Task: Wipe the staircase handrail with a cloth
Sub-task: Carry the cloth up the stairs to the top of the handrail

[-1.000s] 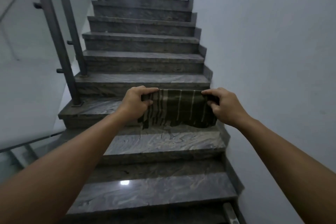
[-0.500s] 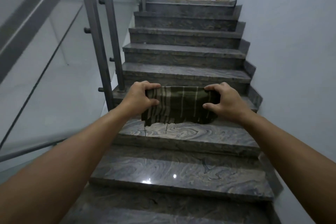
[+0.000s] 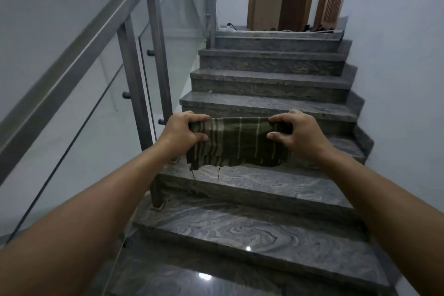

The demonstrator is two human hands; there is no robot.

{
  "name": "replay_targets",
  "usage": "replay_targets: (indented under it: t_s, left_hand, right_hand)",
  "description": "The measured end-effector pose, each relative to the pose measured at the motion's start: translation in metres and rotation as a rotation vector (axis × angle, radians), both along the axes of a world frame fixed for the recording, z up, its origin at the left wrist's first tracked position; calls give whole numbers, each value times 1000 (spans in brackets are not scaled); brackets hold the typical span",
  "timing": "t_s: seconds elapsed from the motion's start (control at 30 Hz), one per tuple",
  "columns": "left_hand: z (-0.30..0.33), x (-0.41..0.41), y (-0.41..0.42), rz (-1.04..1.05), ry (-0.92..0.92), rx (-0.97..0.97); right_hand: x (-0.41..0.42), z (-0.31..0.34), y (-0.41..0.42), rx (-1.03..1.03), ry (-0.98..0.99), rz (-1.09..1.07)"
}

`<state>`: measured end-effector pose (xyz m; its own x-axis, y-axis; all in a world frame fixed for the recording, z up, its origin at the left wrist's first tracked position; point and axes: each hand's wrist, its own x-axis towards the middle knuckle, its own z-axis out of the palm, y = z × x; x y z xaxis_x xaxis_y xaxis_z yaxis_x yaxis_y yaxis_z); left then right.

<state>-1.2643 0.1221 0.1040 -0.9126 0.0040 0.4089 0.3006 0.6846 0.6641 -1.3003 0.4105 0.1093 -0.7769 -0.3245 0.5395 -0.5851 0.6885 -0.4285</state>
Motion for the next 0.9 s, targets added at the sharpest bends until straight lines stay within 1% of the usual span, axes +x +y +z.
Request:
replay_targets:
  t_s: [0.1,0.33,0.57,0.77,0.9]
  left_hand:
    - [37,-26,-5,32,25,5]
    - [101,-96,-37,70,53,3]
    - [163,-179,-76,72,64,-5]
    - [224,-247,-89,72,57,10]
    - [252,-290,-88,70,59,-5]
  right_hand:
    - [-35,38,-8,-16,46,13]
    - [-118,100,-42,-16,44,61]
    - [-204,163,-84,-9,68,51]
    - [-269,218,-96,-36,63,30]
    - [-311,244,-95,-36,57,37]
